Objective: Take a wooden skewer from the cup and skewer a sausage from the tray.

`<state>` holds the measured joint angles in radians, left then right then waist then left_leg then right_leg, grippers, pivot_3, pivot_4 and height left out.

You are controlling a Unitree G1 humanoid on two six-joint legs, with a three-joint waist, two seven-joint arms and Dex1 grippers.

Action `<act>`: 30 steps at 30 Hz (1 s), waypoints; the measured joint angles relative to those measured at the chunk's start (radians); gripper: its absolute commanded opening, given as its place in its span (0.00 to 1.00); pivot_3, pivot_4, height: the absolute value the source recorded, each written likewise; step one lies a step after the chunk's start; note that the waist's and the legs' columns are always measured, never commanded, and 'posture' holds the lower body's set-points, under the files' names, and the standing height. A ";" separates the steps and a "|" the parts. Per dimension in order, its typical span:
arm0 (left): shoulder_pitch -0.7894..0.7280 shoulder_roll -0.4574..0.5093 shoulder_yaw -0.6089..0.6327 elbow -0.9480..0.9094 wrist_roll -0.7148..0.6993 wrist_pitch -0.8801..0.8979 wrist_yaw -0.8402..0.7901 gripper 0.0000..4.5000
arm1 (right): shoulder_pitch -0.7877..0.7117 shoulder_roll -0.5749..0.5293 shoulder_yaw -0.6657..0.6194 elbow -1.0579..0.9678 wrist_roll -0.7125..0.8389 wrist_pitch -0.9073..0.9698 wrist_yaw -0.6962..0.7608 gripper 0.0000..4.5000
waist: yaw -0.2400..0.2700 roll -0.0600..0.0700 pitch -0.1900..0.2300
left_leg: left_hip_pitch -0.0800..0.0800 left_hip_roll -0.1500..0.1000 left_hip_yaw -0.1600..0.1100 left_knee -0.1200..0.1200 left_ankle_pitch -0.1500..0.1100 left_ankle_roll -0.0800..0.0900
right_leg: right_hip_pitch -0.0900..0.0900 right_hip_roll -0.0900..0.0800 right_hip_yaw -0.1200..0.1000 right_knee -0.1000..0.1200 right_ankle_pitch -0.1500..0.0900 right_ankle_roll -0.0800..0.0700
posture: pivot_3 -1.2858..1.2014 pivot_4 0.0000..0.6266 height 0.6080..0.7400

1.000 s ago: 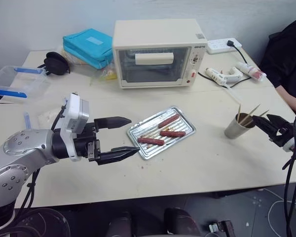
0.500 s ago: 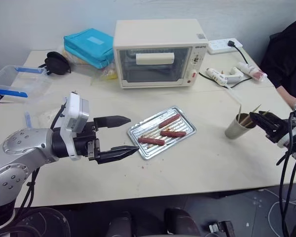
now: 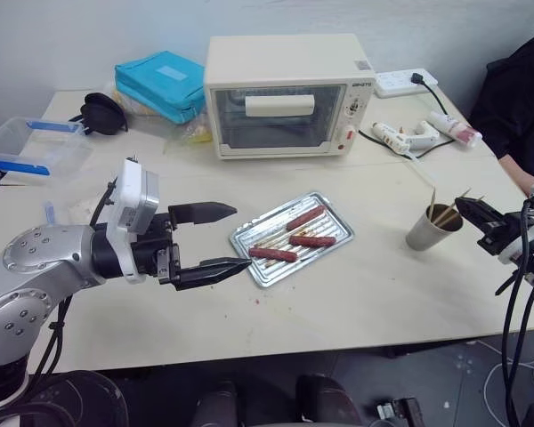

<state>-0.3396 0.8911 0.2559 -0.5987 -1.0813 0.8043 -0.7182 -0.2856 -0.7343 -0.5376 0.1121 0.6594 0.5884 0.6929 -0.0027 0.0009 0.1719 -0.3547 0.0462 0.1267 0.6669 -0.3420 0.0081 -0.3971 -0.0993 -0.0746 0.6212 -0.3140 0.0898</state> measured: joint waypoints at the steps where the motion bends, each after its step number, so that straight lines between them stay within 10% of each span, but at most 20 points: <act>1: -0.003 -0.001 -0.001 0.006 0.004 -0.001 -0.002 1.00 | 0.000 0.000 -0.002 -0.001 0.001 0.000 -0.001 0.02 | 0.000 0.000 0.000 | 0.000 0.000 0.000 0.000 0.000 0.000 | 0.000 0.000 0.000 0.000 0.000 0.000 | 0.52 0.24 1.00; 21: -0.102 -0.101 -0.078 0.080 0.107 -0.065 -0.033 1.00 | -0.394 -0.383 -0.093 -0.044 0.285 0.398 0.004 0.02 | 0.000 -0.003 0.005 | -0.001 0.001 0.001 0.000 0.000 0.000 | -0.002 0.001 0.001 -0.001 0.000 0.000 | 0.52 0.24 1.00; 25: -0.167 -0.166 -0.101 0.118 0.177 -0.121 -0.020 1.00 | -0.684 -0.278 -0.116 0.079 0.502 0.611 -0.189 0.02 | -0.004 -0.005 0.006 | -0.001 0.002 0.004 0.001 0.000 0.000 | -0.005 0.000 0.004 0.002 0.001 0.000 | 0.52 0.24 1.00; 30: -0.176 -0.190 -0.131 0.138 0.270 -0.167 0.001 1.00 | -0.633 -0.002 -0.104 0.018 0.797 0.700 -0.478 0.02 | -0.005 -0.010 0.005 | -0.007 0.003 0.004 0.001 0.001 -0.001 | -0.011 0.000 0.004 0.007 0.001 0.000 | 0.52 0.24 1.00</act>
<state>-0.5158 0.7011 0.1246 -0.4610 -0.8114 0.6373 -0.7175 -0.9188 -0.7362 -0.6421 0.1303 1.4562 1.2888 0.2147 -0.0081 -0.0088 0.1767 -0.3620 0.0494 0.1312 0.6676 -0.3412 0.0076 -0.4082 -0.0990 -0.0703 0.6281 -0.3135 0.0900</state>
